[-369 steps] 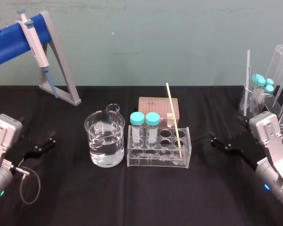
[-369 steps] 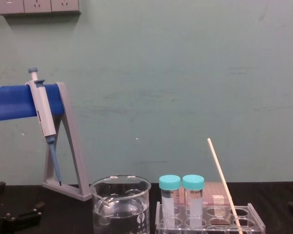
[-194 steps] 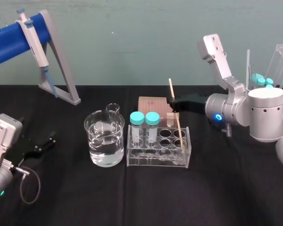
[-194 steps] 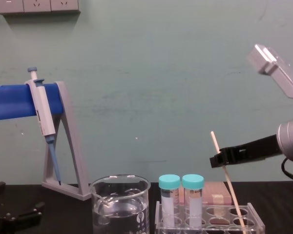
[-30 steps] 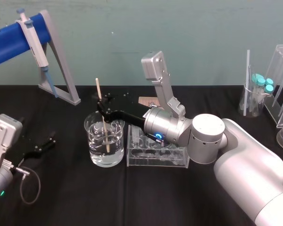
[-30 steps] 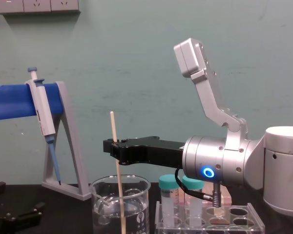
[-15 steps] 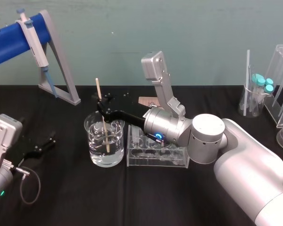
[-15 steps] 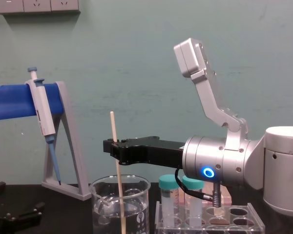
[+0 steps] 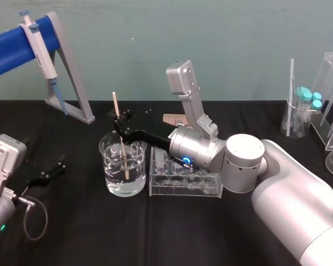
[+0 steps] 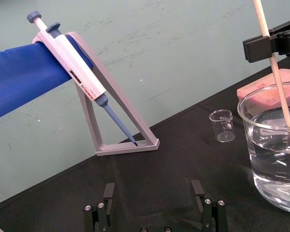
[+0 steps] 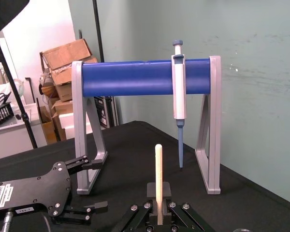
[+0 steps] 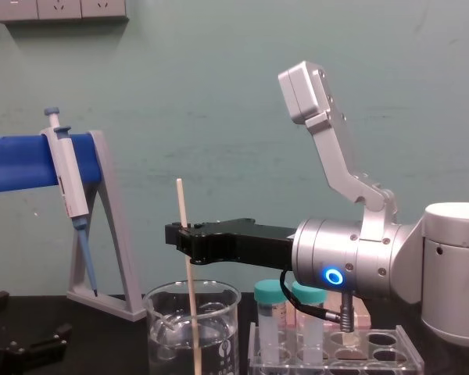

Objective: Hold the thermometer with one hand and immerse one end into the beaker, then reinsert it into the test tube rack.

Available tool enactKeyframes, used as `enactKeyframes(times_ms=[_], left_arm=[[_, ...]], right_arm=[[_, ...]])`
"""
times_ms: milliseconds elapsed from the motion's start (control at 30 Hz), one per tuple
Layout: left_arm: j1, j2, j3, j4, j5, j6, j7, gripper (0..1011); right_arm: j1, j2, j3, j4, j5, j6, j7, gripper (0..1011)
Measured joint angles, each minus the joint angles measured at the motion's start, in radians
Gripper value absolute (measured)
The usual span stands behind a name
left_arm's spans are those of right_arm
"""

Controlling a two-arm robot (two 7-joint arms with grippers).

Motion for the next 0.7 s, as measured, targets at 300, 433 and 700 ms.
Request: enactKeyframes(times_ms=[300,433,700], left_arm=[[0.0,0.0,0.0,0.0,0.0,0.0,0.0,1004],[0.0,0.0,0.0,0.0,0.0,0.0,0.0,1004],[0.0,0.0,0.0,0.0,0.0,0.0,0.0,1004]], right_arm=[[0.0,0.0,0.0,0.0,0.0,0.0,0.0,48],[0.0,0.0,0.0,0.0,0.0,0.0,0.0,48],[0.0,0.0,0.0,0.0,0.0,0.0,0.0,48]])
